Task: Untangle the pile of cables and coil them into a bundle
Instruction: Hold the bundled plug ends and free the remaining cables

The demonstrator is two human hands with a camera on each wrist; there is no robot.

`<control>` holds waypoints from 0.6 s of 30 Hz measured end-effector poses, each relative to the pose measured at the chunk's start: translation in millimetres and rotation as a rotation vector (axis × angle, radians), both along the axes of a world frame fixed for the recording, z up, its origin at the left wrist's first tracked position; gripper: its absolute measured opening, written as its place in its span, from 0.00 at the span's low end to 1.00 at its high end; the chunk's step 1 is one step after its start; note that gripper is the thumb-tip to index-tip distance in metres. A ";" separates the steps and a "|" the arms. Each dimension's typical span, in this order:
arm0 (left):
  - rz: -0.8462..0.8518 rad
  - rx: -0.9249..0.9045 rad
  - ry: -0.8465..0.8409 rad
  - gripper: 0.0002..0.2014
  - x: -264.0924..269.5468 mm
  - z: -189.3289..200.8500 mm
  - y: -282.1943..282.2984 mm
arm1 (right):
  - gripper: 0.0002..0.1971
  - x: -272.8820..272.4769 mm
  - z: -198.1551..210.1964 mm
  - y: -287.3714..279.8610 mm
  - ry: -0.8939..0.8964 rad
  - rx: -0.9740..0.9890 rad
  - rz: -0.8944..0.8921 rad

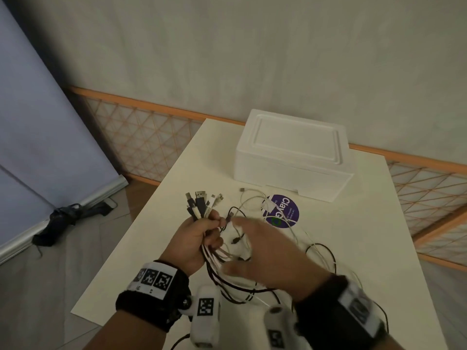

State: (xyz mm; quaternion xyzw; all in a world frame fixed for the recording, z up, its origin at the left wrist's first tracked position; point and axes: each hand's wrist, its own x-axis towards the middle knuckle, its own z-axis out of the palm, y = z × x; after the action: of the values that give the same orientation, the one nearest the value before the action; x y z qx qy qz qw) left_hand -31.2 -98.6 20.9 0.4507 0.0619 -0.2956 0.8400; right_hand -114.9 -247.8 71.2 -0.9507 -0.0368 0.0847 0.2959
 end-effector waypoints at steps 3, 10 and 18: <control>-0.056 -0.113 -0.014 0.08 -10.8 2.6 -2.6 | 0.41 12.4 -30.2 23.7 0.182 -0.032 0.168; 0.025 -0.144 0.147 0.20 -9.0 -17.5 10.2 | 0.10 2.1 -53.5 2.5 0.110 -0.424 0.249; 0.115 -0.126 0.290 0.22 8.9 -39.4 18.6 | 0.07 -18.6 -61.6 -42.1 0.258 -0.515 0.040</control>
State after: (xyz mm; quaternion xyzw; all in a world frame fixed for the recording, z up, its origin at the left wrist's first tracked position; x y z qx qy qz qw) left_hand -22.3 -79.9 -18.6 0.3453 0.1895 -0.3124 0.8645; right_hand -133.6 -289.9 9.5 -0.9750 0.0053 0.2174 0.0450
